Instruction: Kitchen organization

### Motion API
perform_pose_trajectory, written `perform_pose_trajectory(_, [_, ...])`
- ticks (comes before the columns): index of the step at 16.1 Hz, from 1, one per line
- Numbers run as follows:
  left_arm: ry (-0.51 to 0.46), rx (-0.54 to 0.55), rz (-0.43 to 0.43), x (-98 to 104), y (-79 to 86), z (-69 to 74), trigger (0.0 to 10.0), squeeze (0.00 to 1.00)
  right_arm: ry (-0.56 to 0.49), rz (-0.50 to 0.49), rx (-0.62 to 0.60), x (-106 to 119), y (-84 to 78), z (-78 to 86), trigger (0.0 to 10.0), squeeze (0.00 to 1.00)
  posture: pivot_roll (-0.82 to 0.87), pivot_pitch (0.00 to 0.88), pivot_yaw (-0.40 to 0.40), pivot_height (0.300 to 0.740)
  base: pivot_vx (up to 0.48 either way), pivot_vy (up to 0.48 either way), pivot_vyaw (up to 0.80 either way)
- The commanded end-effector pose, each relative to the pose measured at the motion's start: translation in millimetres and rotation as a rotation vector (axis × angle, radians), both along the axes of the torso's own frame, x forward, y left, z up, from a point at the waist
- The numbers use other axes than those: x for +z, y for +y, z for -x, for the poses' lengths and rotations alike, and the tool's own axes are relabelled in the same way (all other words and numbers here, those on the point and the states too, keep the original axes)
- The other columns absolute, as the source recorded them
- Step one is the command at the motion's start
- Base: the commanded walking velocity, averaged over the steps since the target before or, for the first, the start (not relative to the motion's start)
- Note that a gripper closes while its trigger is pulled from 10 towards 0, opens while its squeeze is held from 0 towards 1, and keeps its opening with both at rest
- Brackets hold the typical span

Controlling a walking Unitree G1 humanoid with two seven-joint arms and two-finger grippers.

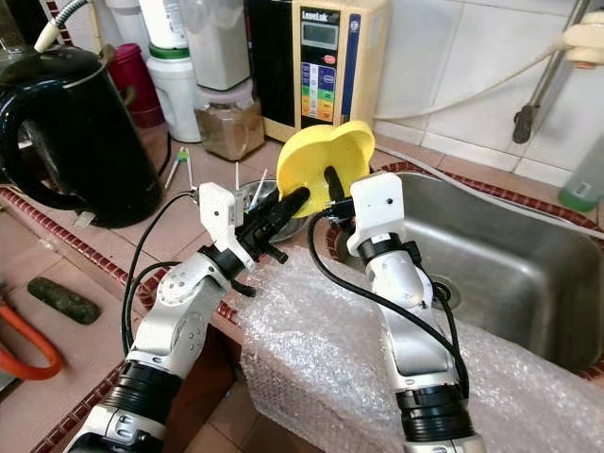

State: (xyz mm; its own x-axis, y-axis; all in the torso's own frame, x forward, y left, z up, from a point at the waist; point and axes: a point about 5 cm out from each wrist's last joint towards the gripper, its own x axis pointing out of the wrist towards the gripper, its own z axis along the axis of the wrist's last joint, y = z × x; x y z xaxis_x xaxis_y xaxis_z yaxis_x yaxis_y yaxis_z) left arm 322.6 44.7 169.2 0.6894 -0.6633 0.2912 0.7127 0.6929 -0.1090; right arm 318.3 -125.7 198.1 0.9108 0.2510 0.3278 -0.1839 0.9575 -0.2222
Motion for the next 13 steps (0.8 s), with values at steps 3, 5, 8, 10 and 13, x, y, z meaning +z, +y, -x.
perform_pose_trajectory(3, [-0.018,-0.115,-0.038,-0.9,-17.2,10.0,0.0,0.00,-0.035,-0.016,-0.030,10.7,-2.8,-6.3,0.0,0.00,-0.02,0.000,0.044,0.740,0.000,0.000,0.00])
perform_pose_trajectory(5, [-0.019,-0.114,-0.039,-0.9,-17.0,9.8,0.0,0.00,-0.035,-0.016,-0.033,10.0,-3.4,-5.8,0.0,0.00,-0.02,0.000,0.044,0.740,0.000,0.000,0.00])
perform_pose_trajectory(8, [-0.020,-0.105,-0.051,-0.8,-17.8,9.1,2.7,0.00,-0.030,-0.013,-0.043,7.2,-5.1,-5.1,0.0,0.00,-0.02,0.000,0.044,0.740,0.000,0.000,0.00])
perform_pose_trajectory(10, [-0.015,-0.114,-0.051,-1.1,-18.3,9.1,10.0,1.00,-0.032,-0.007,-0.076,7.0,-8.4,-6.3,0.0,0.00,-0.02,0.000,0.044,0.740,0.000,0.000,0.00])
perform_pose_trajectory(13, [-0.017,-0.148,-0.064,-2.4,-18.8,11.7,10.0,1.00,-0.030,0.017,-0.146,5.5,-15.6,-9.5,0.0,0.00,-0.02,0.000,0.043,0.740,0.000,0.000,0.00])
